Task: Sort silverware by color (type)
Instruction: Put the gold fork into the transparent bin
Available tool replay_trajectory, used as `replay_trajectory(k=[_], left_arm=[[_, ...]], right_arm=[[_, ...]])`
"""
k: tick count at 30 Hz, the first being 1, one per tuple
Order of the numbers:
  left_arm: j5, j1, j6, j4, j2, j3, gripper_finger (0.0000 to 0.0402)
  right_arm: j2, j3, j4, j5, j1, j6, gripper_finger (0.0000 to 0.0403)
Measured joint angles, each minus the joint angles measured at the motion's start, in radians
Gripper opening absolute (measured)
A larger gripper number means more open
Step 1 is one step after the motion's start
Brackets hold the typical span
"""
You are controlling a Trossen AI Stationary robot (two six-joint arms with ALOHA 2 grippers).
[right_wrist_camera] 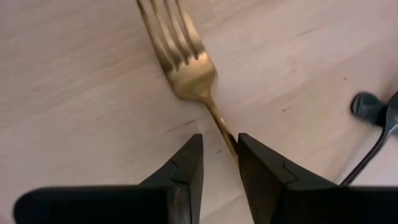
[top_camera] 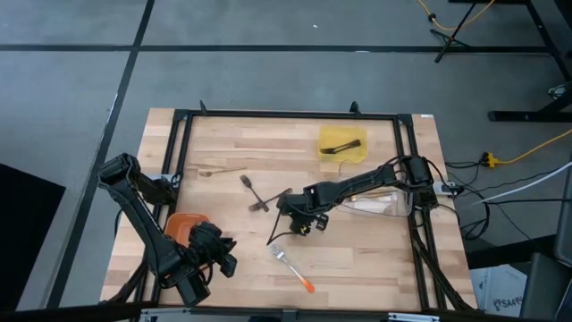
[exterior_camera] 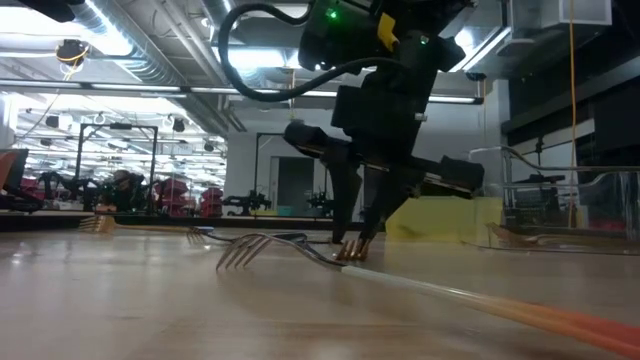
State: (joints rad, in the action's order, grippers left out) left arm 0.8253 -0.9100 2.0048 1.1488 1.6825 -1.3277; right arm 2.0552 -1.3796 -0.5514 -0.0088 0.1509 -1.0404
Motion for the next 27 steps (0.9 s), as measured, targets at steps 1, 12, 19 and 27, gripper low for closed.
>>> replay_trajectory(k=[1,12,19,27], left_arm=[[0.0,0.0,0.0,0.0,0.0,0.0,0.0068],[0.0,0.0,0.0,0.0,0.0,0.0,0.0068],[0.0,0.0,0.0,0.0,0.0,0.0,0.0068],[0.0,0.0,0.0,0.0,0.0,0.0,0.0068]], right_arm=[[0.0,0.0,0.0,0.001,0.0,0.014,0.0095],[0.002,0.002,-0.004,0.017,0.0,0.12,0.0095],[0.003,0.002,-0.003,0.02,0.0,0.119,0.0094],[0.003,0.002,-0.003,0.022,0.0,0.066,0.0082]])
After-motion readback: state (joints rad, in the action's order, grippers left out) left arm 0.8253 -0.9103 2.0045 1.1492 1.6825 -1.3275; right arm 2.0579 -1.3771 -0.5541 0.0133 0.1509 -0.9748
